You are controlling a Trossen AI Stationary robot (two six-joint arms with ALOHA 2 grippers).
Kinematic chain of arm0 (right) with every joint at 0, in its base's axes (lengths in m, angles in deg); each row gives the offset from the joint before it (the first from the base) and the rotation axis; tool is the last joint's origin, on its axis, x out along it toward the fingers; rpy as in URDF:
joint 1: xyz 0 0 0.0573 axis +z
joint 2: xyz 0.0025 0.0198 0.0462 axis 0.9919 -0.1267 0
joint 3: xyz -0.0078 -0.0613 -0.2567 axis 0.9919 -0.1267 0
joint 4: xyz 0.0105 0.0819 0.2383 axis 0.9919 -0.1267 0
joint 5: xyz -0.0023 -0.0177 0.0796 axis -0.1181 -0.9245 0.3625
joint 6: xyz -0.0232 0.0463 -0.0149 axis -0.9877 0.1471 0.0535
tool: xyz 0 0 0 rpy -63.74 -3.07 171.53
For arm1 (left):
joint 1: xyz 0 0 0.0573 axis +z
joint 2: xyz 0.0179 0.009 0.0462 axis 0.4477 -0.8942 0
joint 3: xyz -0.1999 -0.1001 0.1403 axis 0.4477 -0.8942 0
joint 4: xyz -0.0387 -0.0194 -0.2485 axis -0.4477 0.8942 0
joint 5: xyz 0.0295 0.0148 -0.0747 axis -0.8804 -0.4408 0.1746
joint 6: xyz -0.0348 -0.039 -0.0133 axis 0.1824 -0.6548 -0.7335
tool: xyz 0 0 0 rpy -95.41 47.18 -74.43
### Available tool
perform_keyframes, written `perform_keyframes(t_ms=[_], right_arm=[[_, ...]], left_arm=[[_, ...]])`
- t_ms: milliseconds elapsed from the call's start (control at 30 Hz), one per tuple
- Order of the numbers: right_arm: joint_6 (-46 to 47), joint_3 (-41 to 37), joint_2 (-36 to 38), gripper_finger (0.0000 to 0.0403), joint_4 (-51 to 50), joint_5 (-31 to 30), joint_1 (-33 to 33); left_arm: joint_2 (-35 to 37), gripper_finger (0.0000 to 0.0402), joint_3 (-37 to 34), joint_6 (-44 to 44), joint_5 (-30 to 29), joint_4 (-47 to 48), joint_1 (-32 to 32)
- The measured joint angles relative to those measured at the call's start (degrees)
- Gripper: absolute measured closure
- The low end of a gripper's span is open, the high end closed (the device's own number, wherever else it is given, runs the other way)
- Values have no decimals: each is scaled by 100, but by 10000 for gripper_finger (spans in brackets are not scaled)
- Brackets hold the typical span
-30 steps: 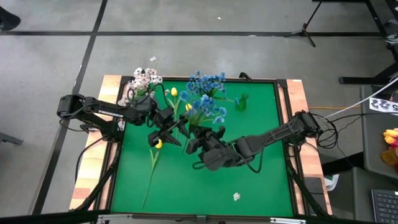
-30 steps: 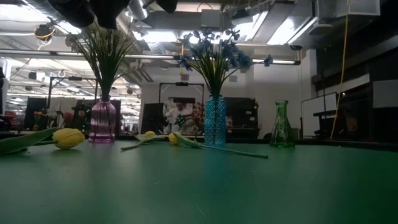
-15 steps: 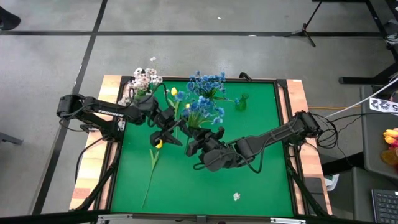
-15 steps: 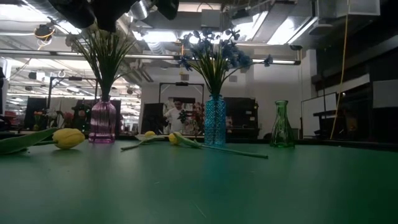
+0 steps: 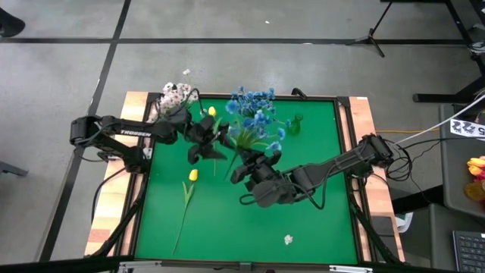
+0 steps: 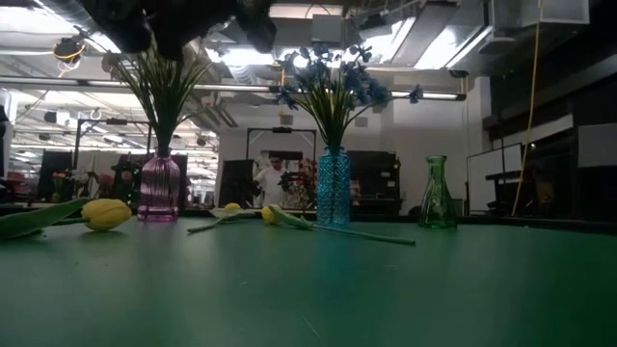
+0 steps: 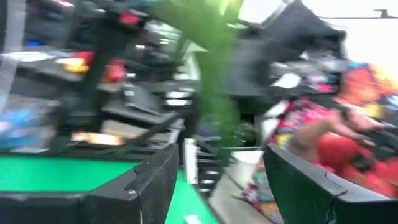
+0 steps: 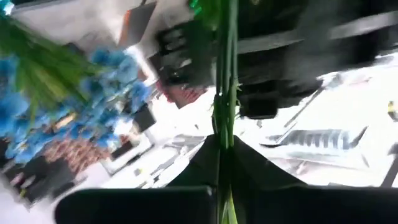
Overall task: Sort flowers into vase by color
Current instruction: Put the blue flowers into the blue vase
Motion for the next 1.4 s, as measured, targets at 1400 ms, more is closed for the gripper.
perform_keyframes(t_ms=[1400], right_arm=[[209, 3, 44, 386, 304, 1772, -205]], left_arm=[[-58, 167, 0, 133, -582, -263, -631]])
